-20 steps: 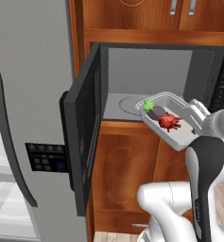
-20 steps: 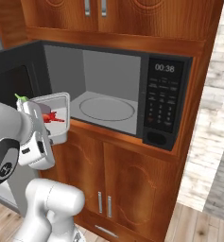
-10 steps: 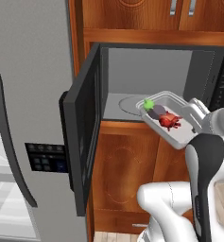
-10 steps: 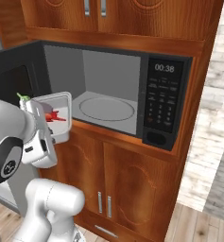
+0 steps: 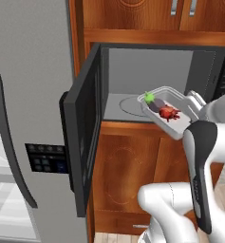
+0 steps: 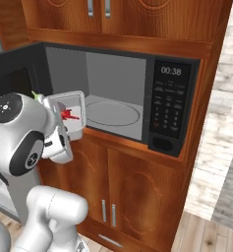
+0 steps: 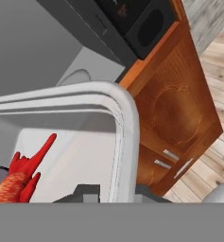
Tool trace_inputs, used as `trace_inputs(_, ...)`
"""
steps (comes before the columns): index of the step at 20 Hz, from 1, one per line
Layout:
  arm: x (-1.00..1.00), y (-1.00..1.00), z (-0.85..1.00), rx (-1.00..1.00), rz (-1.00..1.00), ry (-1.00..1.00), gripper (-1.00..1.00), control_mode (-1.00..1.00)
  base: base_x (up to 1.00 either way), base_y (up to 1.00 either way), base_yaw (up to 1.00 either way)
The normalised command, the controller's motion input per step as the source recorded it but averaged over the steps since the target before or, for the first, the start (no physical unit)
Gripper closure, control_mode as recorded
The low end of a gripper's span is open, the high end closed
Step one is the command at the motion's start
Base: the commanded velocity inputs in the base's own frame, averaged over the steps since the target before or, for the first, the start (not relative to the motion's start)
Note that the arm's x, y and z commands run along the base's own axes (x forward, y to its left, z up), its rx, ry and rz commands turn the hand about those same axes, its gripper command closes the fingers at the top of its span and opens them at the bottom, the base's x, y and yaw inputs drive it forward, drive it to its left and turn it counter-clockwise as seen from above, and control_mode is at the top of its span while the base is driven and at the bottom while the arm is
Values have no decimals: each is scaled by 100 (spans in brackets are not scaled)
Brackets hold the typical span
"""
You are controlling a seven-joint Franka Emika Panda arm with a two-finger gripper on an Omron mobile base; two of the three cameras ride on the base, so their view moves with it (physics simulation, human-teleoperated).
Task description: Place the tupperware containing the fish and eggplant meal in the microwave. Close the microwave door and press the start button to reheat the meal.
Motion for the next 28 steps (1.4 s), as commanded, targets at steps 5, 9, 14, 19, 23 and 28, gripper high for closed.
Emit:
trace_inputs(5,41,-10,-16,0,0,0,100,-100,0,0,0)
trace_inputs(9,36,-12,-15,0,0,0,100,-100,0,0,0)
trace_inputs(14,35,-13,-23,0,0,0,100,-100,0,0,0)
trace_inputs(19,33,-27,-20,0,0,0,100,-100,0,0,0)
trace_inputs(23,49,-16,-9,0,-5,0,100,-100,0,0,0)
trace_inputs(28,65,-2,-5,0,-7,2,100,-100,0,0,0)
